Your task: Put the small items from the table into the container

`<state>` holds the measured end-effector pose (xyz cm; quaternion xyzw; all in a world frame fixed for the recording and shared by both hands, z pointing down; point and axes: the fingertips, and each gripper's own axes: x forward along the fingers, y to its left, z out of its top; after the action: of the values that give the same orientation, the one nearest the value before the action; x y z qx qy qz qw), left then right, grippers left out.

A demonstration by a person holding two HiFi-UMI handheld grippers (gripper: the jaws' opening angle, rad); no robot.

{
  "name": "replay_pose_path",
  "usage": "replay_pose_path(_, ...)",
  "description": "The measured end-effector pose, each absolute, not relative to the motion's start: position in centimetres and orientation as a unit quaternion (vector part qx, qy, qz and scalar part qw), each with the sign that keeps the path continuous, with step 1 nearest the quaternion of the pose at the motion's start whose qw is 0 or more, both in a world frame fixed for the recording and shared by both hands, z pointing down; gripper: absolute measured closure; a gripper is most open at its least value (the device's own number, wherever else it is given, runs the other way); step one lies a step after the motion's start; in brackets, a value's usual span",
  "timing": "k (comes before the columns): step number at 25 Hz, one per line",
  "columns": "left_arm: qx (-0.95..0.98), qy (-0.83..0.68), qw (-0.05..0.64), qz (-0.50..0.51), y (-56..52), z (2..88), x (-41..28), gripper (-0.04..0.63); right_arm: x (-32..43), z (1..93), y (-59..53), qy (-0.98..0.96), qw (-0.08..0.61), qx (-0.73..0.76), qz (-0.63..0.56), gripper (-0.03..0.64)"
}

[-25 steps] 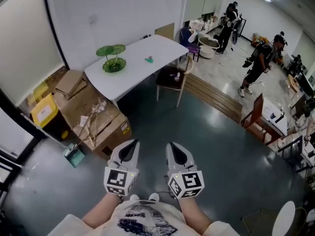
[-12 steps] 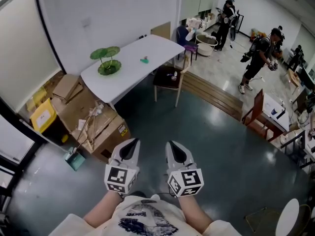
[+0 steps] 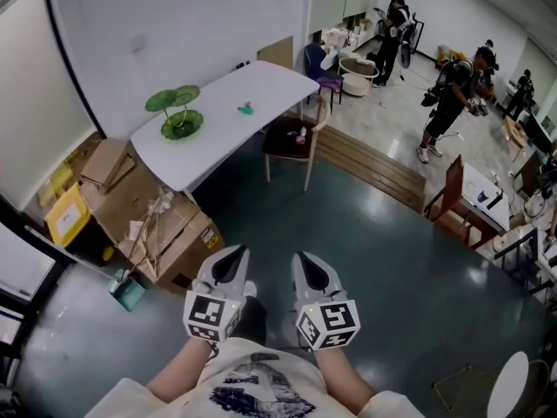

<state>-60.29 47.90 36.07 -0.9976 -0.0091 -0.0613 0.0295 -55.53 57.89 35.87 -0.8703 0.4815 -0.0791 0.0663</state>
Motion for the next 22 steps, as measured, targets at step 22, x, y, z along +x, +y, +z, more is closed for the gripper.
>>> replay_pose_path(22, -0.997, -0.032, 0.004, -0.07, 27.1, 37.5, -37.0, 0.606, -33.6, 36.5, 36.8, 0.479, 0.032, -0.87, -0.114, 0.62)
